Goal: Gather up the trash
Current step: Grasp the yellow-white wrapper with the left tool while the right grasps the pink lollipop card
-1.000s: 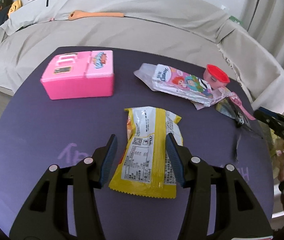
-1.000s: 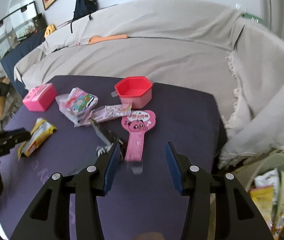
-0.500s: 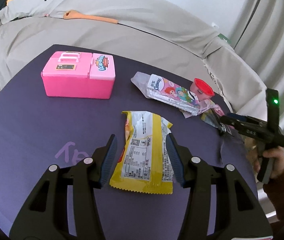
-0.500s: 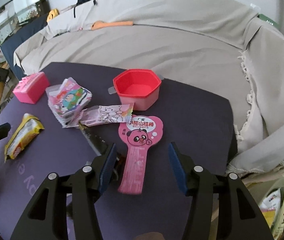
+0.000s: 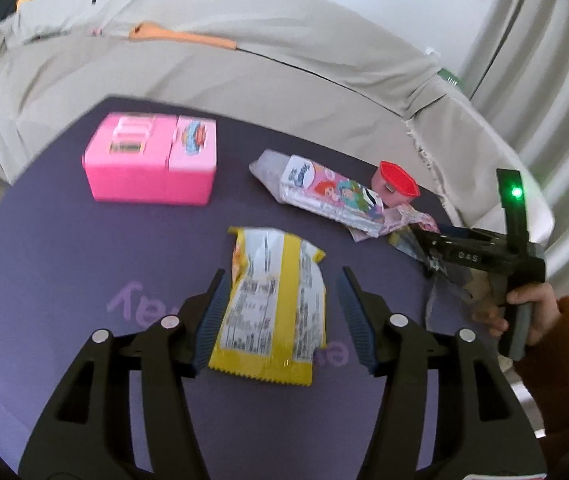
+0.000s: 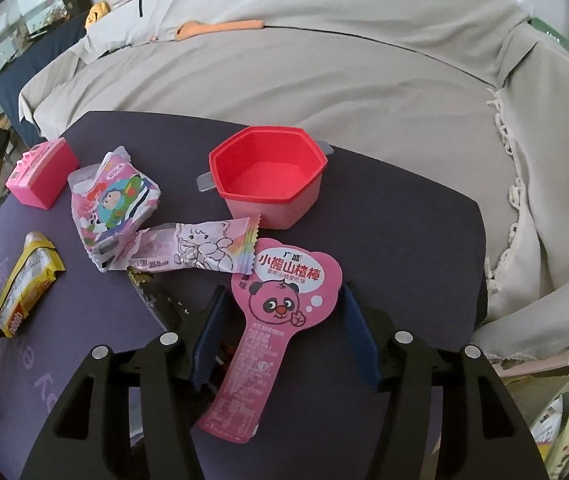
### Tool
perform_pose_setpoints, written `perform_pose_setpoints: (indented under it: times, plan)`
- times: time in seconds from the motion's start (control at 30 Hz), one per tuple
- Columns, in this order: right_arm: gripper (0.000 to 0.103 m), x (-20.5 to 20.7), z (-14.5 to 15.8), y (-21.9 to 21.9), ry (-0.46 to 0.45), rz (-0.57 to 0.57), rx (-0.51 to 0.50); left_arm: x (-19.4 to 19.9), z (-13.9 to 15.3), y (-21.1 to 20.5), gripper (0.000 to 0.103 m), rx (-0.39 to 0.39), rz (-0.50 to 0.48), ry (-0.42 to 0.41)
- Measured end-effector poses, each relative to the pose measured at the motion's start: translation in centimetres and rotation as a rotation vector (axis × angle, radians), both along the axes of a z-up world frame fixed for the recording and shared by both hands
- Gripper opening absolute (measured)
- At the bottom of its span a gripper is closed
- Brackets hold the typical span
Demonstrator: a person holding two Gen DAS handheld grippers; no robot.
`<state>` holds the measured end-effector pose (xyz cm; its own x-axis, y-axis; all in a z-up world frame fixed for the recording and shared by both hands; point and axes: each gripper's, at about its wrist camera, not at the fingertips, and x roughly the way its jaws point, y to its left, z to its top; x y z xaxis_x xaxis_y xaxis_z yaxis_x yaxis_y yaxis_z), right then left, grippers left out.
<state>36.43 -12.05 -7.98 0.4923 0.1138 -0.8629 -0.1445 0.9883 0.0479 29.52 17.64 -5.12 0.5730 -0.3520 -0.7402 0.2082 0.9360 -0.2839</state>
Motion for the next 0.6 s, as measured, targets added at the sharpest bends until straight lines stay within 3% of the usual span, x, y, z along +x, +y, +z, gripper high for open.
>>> perform_pose_setpoints:
  times: [0.07,0.17,0.47,0.6]
  plan:
    - [0.045,-0.5,0.2,0.0,-0.013,0.005,0.012,0.3,0.3,-0.6,0.053,0.040,0.003,-0.002]
    - [0.045,-2.6,1.4,0.2,-0.073,0.045,0.010,0.7,0.4,-1.6,0.053,0.084,-0.007,0.027]
    - [0.045,-10.5,4.7,-3.8,-0.130,-0.040,0.136,2.0,-2.1,-3.4,0.053,0.234,0.050,0.120]
    - [0.045,-13.3,5.2,-4.4,-0.153,-0.044,0.137,2.4,-3.4,-3.2,0.044,0.219,0.087,0.173]
